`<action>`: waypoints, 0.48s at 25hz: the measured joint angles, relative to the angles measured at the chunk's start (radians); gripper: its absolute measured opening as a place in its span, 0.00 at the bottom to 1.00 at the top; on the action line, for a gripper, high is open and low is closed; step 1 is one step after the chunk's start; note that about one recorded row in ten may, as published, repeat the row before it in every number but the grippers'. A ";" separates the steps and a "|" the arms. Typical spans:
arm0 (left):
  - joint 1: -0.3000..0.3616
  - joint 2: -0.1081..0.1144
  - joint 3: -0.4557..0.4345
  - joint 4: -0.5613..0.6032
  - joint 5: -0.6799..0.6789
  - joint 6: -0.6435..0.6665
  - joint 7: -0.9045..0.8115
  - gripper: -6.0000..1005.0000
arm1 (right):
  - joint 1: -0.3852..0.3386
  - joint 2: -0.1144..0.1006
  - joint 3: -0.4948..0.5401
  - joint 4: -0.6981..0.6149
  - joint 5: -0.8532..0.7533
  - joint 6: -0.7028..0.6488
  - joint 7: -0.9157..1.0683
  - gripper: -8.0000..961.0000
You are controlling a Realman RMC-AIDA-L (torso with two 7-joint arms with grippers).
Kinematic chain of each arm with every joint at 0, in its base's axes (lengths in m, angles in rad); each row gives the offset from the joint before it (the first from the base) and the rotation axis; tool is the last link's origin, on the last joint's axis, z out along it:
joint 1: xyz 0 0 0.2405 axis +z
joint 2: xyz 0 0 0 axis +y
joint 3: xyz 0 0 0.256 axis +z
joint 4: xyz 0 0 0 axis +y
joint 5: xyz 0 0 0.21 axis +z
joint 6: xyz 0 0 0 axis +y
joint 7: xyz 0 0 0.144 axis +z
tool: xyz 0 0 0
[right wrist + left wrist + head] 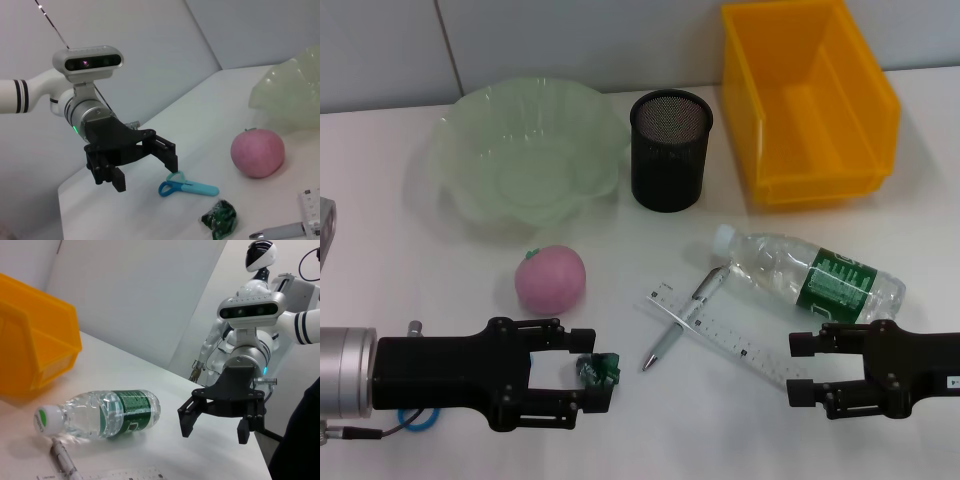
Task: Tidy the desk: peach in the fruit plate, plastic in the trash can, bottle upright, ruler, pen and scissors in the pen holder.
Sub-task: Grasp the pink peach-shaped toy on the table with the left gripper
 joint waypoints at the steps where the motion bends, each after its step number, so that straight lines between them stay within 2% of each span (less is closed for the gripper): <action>1: 0.000 0.000 0.000 0.000 0.000 0.000 0.000 0.77 | 0.000 0.000 0.000 0.000 0.000 0.000 0.000 0.81; 12: -0.001 -0.001 -0.005 0.000 0.013 -0.003 0.000 0.76 | 0.002 0.000 0.001 -0.002 0.000 -0.006 0.004 0.81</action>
